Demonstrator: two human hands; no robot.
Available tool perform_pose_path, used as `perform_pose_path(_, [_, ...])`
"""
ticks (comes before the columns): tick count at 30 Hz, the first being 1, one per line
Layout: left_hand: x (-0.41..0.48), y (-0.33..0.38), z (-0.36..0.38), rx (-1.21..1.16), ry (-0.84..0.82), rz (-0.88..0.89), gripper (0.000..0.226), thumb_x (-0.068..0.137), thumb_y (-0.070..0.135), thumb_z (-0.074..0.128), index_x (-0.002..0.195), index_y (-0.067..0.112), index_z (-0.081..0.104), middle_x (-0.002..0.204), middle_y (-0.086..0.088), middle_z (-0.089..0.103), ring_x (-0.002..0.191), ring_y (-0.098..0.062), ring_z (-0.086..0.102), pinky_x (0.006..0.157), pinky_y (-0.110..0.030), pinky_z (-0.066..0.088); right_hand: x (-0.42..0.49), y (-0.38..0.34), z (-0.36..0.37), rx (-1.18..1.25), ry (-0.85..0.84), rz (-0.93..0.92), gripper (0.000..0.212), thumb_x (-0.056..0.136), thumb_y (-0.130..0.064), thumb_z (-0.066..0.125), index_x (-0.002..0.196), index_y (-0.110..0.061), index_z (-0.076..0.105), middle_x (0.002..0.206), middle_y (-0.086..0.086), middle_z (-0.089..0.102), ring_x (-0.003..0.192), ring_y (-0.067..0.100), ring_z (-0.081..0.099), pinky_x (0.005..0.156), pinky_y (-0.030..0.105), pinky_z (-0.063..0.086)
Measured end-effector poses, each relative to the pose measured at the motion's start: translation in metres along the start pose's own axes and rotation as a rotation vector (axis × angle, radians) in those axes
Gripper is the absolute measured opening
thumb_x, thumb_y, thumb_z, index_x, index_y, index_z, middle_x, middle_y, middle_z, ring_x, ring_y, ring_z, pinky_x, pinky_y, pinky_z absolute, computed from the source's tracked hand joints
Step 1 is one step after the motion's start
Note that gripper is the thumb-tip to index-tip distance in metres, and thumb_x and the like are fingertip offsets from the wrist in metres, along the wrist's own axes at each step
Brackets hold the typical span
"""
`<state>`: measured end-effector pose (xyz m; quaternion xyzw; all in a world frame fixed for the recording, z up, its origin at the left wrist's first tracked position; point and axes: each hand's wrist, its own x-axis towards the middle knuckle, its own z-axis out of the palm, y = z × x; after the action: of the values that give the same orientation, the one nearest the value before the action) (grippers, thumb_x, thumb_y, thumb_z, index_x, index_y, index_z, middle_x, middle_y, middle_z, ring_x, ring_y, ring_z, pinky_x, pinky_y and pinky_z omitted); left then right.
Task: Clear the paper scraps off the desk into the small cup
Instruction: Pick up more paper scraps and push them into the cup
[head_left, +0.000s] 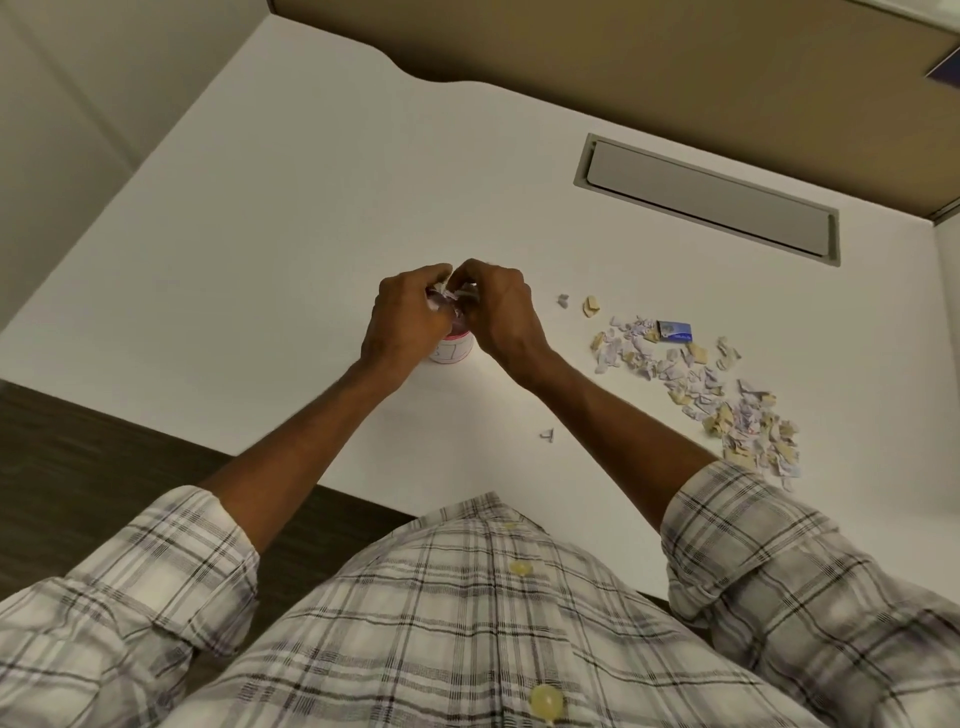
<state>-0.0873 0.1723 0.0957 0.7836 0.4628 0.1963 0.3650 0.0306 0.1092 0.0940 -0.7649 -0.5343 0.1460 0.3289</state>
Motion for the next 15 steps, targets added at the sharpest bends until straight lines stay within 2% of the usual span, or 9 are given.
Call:
perform_pose_path(3, [-0.0007, -0.0014, 0.0004, -0.032, -0.012, -0.024, 0.044, 0.088, 0.014, 0.067, 0.132, 0.015, 0.062, 0.126, -0.002, 0.068, 0.117, -0.019, 0.064, 0.102, -0.038, 0.052, 0.0015, -0.0005, -0.0001, -0.005, 0.037, 0.011, 0.016, 0.085, 0.006, 0.067, 0.096, -0.005, 0.072, 0.091, 0.009, 0.075, 0.082, 0.022, 0.071, 0.068, 0.022, 0.053])
perform_pose_path(5, [-0.0019, -0.003, 0.0012, -0.045, -0.001, -0.047, 0.046, 0.089, 0.011, 0.064, 0.135, 0.015, 0.06, 0.131, -0.002, 0.066, 0.121, -0.019, 0.062, 0.104, -0.038, 0.051, 0.0027, -0.0002, 0.0007, -0.011, 0.046, 0.014, 0.013, 0.089, 0.003, 0.066, 0.096, -0.005, 0.073, 0.091, 0.01, 0.076, 0.083, 0.022, 0.072, 0.071, 0.027, 0.058])
perform_pose_path(10, [-0.0039, -0.0033, 0.0028, -0.058, -0.006, -0.062, 0.048, 0.092, 0.013, 0.061, 0.14, 0.016, 0.054, 0.139, -0.003, 0.059, 0.129, -0.021, 0.057, 0.107, -0.039, 0.047, 0.0031, -0.0031, 0.0008, -0.016, 0.019, 0.039, 0.017, 0.094, -0.003, 0.061, 0.104, -0.003, 0.074, 0.099, 0.012, 0.077, 0.089, 0.025, 0.073, 0.076, 0.026, 0.056])
perform_pose_path(15, [-0.0034, -0.0028, -0.0041, -0.044, -0.027, -0.013, 0.049, 0.095, 0.006, 0.056, 0.141, 0.02, 0.051, 0.132, -0.006, 0.064, 0.122, -0.025, 0.061, 0.102, -0.042, 0.052, 0.0012, -0.0068, -0.0028, 0.068, -0.014, 0.15, 0.023, 0.084, -0.007, 0.063, 0.105, -0.006, 0.072, 0.098, 0.01, 0.075, 0.087, 0.025, 0.071, 0.071, 0.033, 0.06])
